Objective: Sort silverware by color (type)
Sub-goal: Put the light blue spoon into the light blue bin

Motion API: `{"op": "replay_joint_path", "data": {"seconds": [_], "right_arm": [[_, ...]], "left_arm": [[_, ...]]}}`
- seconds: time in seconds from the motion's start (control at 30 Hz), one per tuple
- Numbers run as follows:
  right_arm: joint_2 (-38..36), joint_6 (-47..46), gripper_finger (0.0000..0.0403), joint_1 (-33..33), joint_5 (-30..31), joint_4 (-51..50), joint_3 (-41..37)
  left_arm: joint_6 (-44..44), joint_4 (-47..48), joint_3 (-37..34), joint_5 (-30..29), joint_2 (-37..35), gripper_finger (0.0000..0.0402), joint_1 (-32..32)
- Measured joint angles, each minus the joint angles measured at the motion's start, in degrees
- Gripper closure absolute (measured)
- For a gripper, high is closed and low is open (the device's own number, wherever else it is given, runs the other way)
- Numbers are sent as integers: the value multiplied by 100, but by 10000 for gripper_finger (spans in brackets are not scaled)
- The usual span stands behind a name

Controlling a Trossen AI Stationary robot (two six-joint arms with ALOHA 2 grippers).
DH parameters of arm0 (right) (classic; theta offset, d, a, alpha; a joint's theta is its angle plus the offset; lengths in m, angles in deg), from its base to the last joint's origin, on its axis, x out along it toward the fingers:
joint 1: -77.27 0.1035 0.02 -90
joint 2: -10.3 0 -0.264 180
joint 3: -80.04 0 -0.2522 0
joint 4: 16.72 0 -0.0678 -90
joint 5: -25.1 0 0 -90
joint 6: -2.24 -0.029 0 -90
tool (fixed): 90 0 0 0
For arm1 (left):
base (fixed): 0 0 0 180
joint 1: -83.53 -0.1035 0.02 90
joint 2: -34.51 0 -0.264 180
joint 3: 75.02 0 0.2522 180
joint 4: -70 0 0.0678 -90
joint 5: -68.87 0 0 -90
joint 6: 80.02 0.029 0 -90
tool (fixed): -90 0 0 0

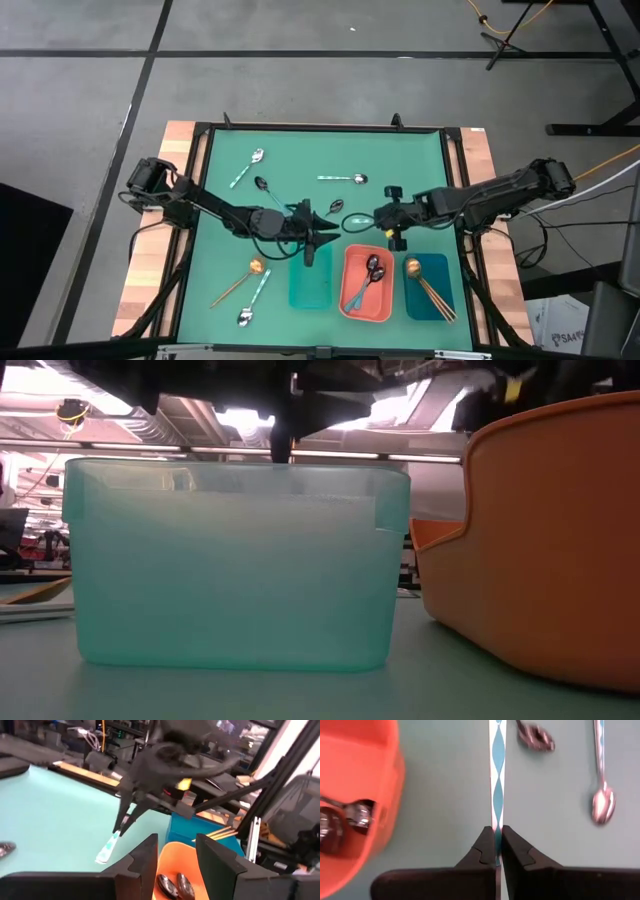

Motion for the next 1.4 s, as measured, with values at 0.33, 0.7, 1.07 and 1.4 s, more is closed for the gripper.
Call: {"op": "replay_joint_path", "data": {"seconds": [0.33, 0.7, 1.07, 1.4], "right_arm": [[-4, 1331, 402, 4, -216, 134, 437], [-5, 2660, 402, 7, -429, 639, 440], [-7, 3765, 402, 7, -786, 1414, 440], [-7, 4467, 402, 6, -1077, 1635, 441]], "left_arm": [[-1324, 20, 0, 748, 0, 274, -389], [-2669, 42, 0, 1737, 0, 274, -774], [-3414, 765, 0, 1746, 0, 274, -825], [-4426, 899, 0, 1792, 0, 274, -829]]}}
